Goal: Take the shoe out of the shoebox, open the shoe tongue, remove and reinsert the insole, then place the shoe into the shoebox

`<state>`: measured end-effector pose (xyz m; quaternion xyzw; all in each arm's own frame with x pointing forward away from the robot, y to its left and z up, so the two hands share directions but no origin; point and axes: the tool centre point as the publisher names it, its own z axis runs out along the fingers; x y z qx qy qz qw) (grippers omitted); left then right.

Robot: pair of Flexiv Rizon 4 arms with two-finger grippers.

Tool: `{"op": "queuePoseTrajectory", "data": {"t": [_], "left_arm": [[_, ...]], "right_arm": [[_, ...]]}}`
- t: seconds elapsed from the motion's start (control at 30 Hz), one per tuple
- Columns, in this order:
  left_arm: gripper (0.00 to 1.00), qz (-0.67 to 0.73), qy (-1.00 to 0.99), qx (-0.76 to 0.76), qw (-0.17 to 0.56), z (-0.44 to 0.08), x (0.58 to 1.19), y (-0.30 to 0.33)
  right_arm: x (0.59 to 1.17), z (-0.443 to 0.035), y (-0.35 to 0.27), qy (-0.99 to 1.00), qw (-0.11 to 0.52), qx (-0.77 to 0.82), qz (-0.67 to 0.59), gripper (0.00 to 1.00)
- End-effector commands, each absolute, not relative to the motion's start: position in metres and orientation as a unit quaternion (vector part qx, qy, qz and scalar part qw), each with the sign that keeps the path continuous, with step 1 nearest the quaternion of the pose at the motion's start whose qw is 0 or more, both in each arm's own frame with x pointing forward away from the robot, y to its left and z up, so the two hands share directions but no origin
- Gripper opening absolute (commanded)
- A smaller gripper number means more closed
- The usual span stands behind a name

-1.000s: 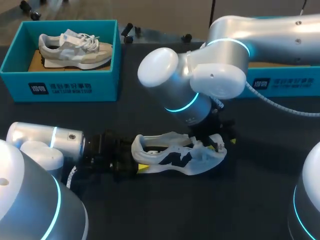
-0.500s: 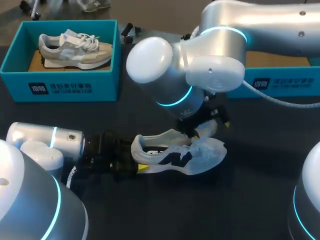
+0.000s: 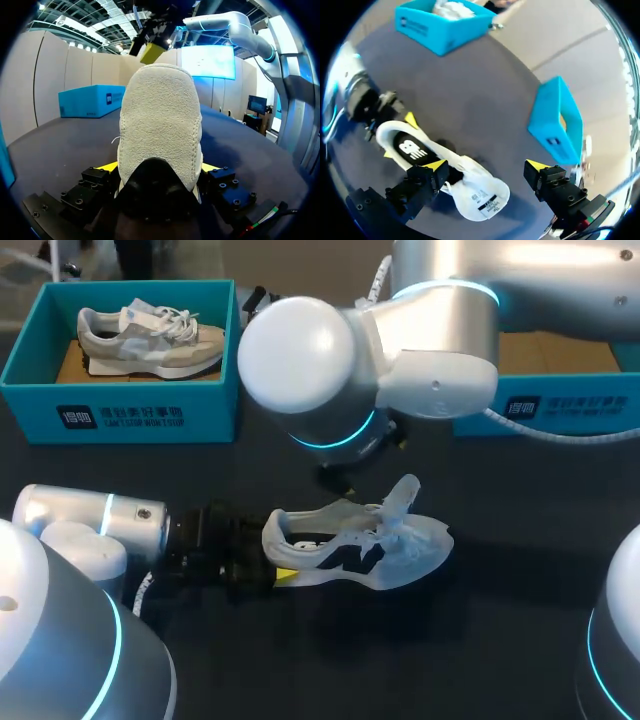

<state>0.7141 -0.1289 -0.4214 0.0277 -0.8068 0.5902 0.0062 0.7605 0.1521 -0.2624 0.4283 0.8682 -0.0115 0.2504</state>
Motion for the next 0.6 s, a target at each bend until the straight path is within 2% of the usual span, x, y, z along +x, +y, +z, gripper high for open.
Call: {"op": "queuePoseTrajectory", "data": {"t": [0.03, 0.3, 0.33, 0.4, 0.5, 0.53, 0.6], "left_arm": [[0.0, 0.589, -0.807, 0.027, 0.007, -0.421, 0.714, -0.129], [0.0, 0.589, -0.807, 0.027, 0.007, -0.421, 0.714, -0.129], [0.0, 0.589, -0.807, 0.027, 0.007, -0.421, 0.714, -0.129], [0.0, 0.589, -0.807, 0.027, 0.007, -0.421, 0.714, -0.129], [0.0, 0.589, -0.807, 0.027, 0.007, -0.421, 0.714, -0.129], [0.0, 0.589, -0.807, 0.027, 0.007, -0.421, 0.714, -0.129], [0.0, 0.589, -0.807, 0.027, 0.007, -0.421, 0.714, -0.129]], "right_arm": [[0.763, -0.259, 0.166, 0.928, 0.233, 0.289, 0.018, 1.0], [0.765, -0.258, 0.192, 0.969, 0.176, 0.164, 0.05, 1.0], [0.765, -0.258, 0.193, 0.973, 0.167, 0.149, 0.053, 0.91], [0.764, -0.259, 0.196, 0.978, 0.155, 0.131, 0.051, 0.51], [0.762, -0.26, 0.2, 0.984, 0.137, 0.103, 0.05, 0.41], [0.76, -0.261, 0.201, 0.986, 0.129, 0.092, 0.049, 0.29], [0.758, -0.263, 0.203, 0.989, 0.117, 0.078, 0.046, 0.13]]}}
